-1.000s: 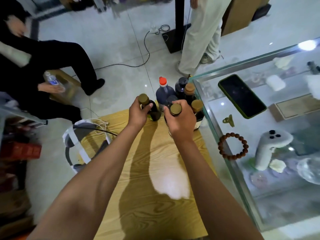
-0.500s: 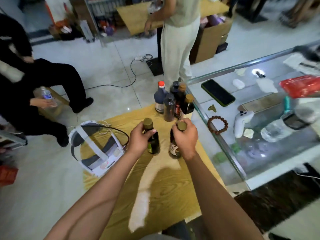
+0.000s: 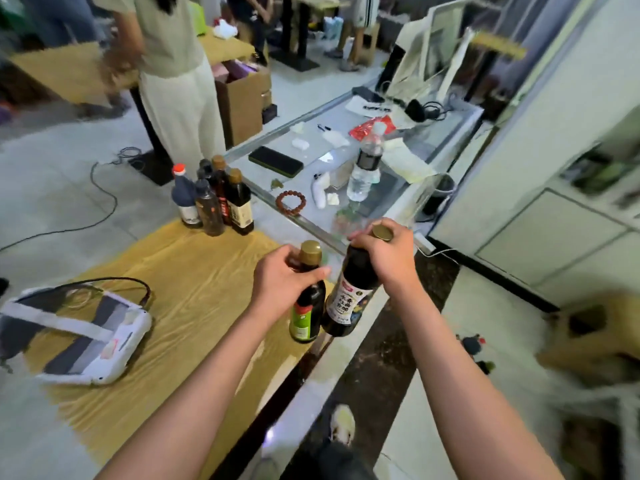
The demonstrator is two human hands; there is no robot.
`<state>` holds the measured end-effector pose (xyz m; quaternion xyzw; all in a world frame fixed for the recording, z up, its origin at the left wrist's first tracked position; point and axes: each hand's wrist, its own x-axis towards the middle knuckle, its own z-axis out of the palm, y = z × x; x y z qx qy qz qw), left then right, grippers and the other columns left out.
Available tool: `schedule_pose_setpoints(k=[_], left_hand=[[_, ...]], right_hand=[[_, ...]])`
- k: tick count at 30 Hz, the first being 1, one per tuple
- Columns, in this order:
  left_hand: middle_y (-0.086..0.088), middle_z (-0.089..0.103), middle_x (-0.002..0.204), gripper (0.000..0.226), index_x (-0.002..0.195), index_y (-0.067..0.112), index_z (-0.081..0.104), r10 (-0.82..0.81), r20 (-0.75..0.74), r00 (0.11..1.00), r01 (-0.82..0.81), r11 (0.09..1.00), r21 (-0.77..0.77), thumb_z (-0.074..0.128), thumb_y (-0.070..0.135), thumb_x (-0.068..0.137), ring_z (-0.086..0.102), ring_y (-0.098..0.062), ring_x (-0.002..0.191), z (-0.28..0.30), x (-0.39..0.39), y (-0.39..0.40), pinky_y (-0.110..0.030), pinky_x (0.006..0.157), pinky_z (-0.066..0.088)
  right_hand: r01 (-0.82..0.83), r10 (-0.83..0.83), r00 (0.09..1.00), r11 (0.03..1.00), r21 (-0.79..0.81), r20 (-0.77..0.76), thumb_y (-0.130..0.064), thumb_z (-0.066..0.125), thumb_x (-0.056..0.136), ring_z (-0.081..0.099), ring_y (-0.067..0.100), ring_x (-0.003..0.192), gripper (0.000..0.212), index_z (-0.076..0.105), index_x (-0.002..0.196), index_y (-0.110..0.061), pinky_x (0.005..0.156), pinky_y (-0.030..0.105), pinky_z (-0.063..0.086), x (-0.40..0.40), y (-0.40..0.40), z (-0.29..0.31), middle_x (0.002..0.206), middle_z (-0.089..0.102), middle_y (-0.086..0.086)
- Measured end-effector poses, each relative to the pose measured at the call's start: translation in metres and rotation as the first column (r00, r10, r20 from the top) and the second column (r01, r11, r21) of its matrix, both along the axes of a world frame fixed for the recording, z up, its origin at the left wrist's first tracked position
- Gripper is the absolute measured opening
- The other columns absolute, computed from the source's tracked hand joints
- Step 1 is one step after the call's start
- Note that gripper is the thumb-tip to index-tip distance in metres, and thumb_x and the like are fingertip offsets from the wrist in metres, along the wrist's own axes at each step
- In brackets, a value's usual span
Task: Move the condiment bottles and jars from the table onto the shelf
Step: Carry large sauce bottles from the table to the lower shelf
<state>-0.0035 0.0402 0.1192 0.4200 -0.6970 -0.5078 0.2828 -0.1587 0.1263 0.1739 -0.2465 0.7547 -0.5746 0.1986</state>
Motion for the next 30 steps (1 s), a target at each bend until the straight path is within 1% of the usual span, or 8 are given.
schedule_pose_setpoints(k=[3,6,9,14,20,24,27,30], left_hand=[[0.012,0.066,0.066,0.05,0.068,0.023,0.058,-0.091,0.028,0.995,0.093,0.989,-0.111,0.077,0.064,0.046,0.06,-0.009,0.061,0.023,-0.037,0.044,-0.033,0.06,0.05],[0.008,0.066,0.067,0.056,0.071,0.019,0.057,-0.189,0.008,0.982,0.188,0.966,-0.179,0.076,0.065,0.047,0.061,-0.014,0.063,0.05,-0.084,0.095,-0.04,0.061,0.054],[0.002,0.065,0.069,0.056,0.074,0.015,0.056,-0.259,-0.057,0.964,0.239,0.941,-0.241,0.078,0.061,0.05,0.063,-0.023,0.068,0.077,-0.133,0.147,-0.045,0.062,0.054],[0.009,0.06,0.065,0.041,0.07,0.021,0.054,-0.405,-0.142,0.903,0.342,0.879,-0.331,0.087,0.043,0.06,0.052,0.0,0.057,0.121,-0.216,0.249,-0.023,0.056,0.047],[0.002,0.065,0.07,0.04,0.075,0.017,0.06,-0.543,-0.229,0.808,0.439,0.814,-0.381,0.085,0.044,0.06,0.062,-0.019,0.066,0.151,-0.313,0.384,-0.039,0.062,0.055],[0.006,0.056,0.065,0.04,0.071,0.017,0.053,-0.576,-0.3,0.761,0.455,0.802,-0.387,0.084,0.042,0.066,0.05,-0.007,0.059,0.168,-0.361,0.46,-0.026,0.056,0.044],[0.012,0.051,0.065,0.031,0.072,0.028,0.048,-0.638,-0.354,0.684,0.52,0.767,-0.377,0.079,0.031,0.076,0.048,0.001,0.059,0.178,-0.387,0.511,-0.013,0.058,0.039],[0.01,0.05,0.068,0.027,0.076,0.03,0.047,-0.687,-0.369,0.626,0.602,0.727,-0.331,0.072,0.022,0.084,0.049,-0.001,0.06,0.184,-0.413,0.555,-0.015,0.062,0.042]], right_hand=[[0.028,-0.029,0.999,0.999,-0.033,-0.014,-0.008,0.076,0.06,0.071,0.035,0.082,0.02,0.061,0.056,-0.021,0.079,0.042,0.057,-0.025,0.057,0.031,0.08,0.073,0.021],[0.076,-0.077,0.997,0.993,-0.085,-0.009,0.012,0.069,0.067,0.072,0.018,0.074,0.028,0.059,0.06,-0.013,0.078,0.032,0.057,-0.057,0.124,0.063,0.077,0.075,0.015],[0.186,-0.194,0.979,0.975,-0.12,-0.059,0.009,0.07,0.065,0.07,0.02,0.072,0.023,0.06,0.061,-0.012,0.074,0.033,0.057,-0.089,0.19,0.092,0.076,0.075,0.015],[0.334,-0.35,0.932,0.931,-0.146,-0.094,-0.007,0.072,0.055,0.07,0.035,0.076,0.025,0.062,0.075,0.004,0.071,0.043,0.058,-0.153,0.308,0.129,0.083,0.073,0.024],[0.402,-0.422,0.895,0.904,-0.148,-0.147,-0.002,0.075,0.061,0.071,0.038,0.085,0.017,0.063,0.068,-0.012,0.08,0.052,0.058,-0.217,0.441,0.159,0.081,0.075,0.018],[0.447,-0.476,0.856,0.877,-0.174,-0.2,-0.014,0.075,0.053,0.069,0.041,0.084,0.014,0.064,0.062,-0.014,0.08,0.056,0.057,-0.254,0.518,0.17,0.081,0.073,0.022],[0.512,-0.544,0.821,0.835,-0.201,-0.173,-0.018,0.076,0.048,0.071,0.039,0.083,0.029,0.067,0.073,-0.004,0.079,0.055,0.058,-0.275,0.569,0.176,0.083,0.073,0.02],[0.568,-0.605,0.783,0.791,-0.227,-0.148,-0.018,0.076,0.046,0.073,0.034,0.081,0.029,0.067,0.073,-0.01,0.081,0.053,0.059,-0.291,0.613,0.18,0.08,0.075,0.016]])
